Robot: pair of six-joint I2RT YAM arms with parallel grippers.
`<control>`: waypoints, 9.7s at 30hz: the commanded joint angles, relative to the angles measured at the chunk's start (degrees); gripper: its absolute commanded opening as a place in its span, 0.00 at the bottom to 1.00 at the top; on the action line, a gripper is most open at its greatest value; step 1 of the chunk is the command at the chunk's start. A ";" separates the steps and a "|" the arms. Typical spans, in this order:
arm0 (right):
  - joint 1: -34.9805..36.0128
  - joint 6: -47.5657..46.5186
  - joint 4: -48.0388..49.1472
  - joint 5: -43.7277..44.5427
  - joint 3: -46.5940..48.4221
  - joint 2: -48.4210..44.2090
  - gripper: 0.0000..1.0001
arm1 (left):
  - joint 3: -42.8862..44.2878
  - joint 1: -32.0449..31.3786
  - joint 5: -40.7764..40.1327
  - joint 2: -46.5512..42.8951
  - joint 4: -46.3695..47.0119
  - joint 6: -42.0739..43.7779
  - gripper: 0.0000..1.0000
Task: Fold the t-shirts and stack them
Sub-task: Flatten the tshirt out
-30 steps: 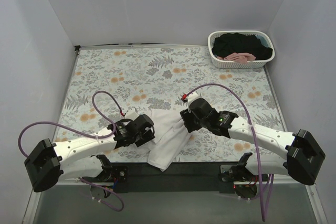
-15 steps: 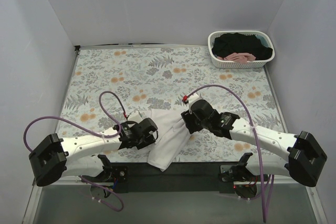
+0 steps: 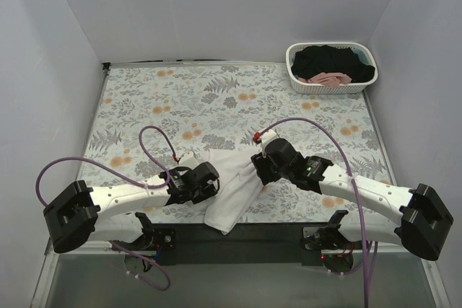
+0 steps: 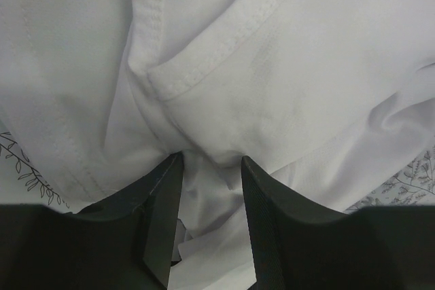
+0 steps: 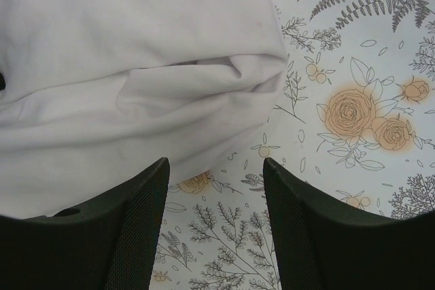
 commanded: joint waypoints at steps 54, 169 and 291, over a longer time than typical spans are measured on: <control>-0.38 -1.28 -0.14 -0.46 -0.64 -2.04 0.64 | 6.25 -1.75 -10.16 0.29 0.35 -20.94 0.46; -9.44 -1.28 -10.07 0.32 11.93 18.70 0.33 | 10.46 37.71 -10.94 1.08 26.55 46.03 0.00; -29.04 -31.50 -4.10 12.82 57.53 12.47 0.01 | 87.81 54.41 -0.05 21.85 -6.16 45.23 0.00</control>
